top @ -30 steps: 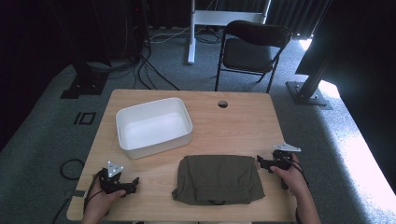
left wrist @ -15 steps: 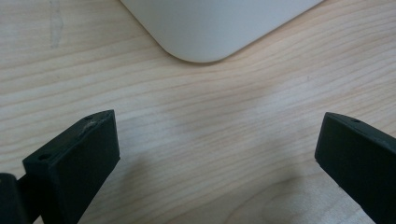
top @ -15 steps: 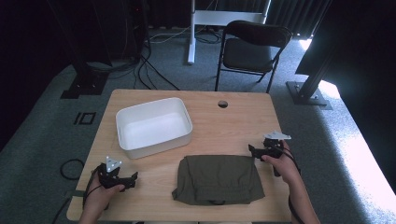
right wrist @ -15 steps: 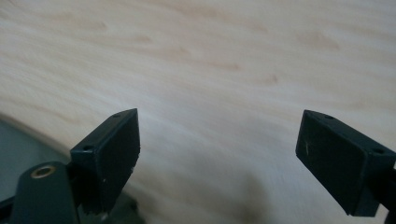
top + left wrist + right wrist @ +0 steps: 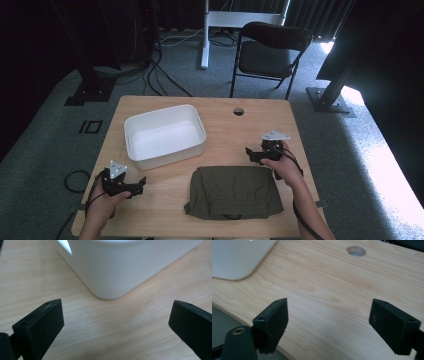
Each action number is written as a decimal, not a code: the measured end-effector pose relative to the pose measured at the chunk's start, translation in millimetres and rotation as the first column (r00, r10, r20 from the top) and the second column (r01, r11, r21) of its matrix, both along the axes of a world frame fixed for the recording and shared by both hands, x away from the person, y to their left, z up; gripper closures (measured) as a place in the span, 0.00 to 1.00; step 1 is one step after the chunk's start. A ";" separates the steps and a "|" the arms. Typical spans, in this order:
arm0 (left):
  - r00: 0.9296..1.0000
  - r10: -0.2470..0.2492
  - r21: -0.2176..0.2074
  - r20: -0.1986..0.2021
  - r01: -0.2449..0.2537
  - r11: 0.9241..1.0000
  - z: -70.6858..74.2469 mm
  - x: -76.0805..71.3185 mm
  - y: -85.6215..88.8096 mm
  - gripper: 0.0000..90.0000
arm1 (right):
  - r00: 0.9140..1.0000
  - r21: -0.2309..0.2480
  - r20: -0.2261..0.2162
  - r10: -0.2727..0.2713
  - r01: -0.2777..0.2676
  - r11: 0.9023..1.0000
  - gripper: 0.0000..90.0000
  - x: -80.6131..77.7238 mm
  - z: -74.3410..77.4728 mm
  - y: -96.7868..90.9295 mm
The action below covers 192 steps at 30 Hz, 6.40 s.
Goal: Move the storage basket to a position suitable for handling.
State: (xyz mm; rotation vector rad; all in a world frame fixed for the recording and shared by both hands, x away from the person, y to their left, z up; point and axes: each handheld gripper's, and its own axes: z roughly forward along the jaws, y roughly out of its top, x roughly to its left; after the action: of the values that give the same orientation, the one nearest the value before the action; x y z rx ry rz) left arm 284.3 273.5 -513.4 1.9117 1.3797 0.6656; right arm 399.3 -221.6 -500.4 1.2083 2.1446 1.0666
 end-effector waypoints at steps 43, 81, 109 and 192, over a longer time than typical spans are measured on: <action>0.977 0.189 -0.068 0.100 -0.183 0.981 40.6 60.1 17.4 0.49 | 0.987 0.007 0.125 0.099 -0.100 0.995 0.57 45.4 29.9 146.0; 0.948 0.308 -0.071 0.076 -0.303 0.950 23.0 94.3 -8.8 0.88 | 0.998 -0.018 -0.011 -0.064 0.064 0.998 0.89 40.5 13.4 176.2; 0.973 0.218 -0.077 0.079 -0.212 0.974 22.4 115.1 -61.1 0.88 | 0.987 0.015 -0.028 -0.155 0.156 0.988 0.89 35.6 12.2 117.7; 0.999 0.022 -0.049 0.034 -0.020 0.999 25.1 191.2 -220.3 0.87 | 0.921 0.015 -0.066 -0.384 0.386 0.922 0.92 52.8 14.2 -40.1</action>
State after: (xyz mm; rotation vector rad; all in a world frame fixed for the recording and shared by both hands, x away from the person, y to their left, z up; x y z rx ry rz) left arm 475.5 53.2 -488.2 1.8422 1.3840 0.6657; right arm 452.1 -261.6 -486.2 1.6123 1.8293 0.8951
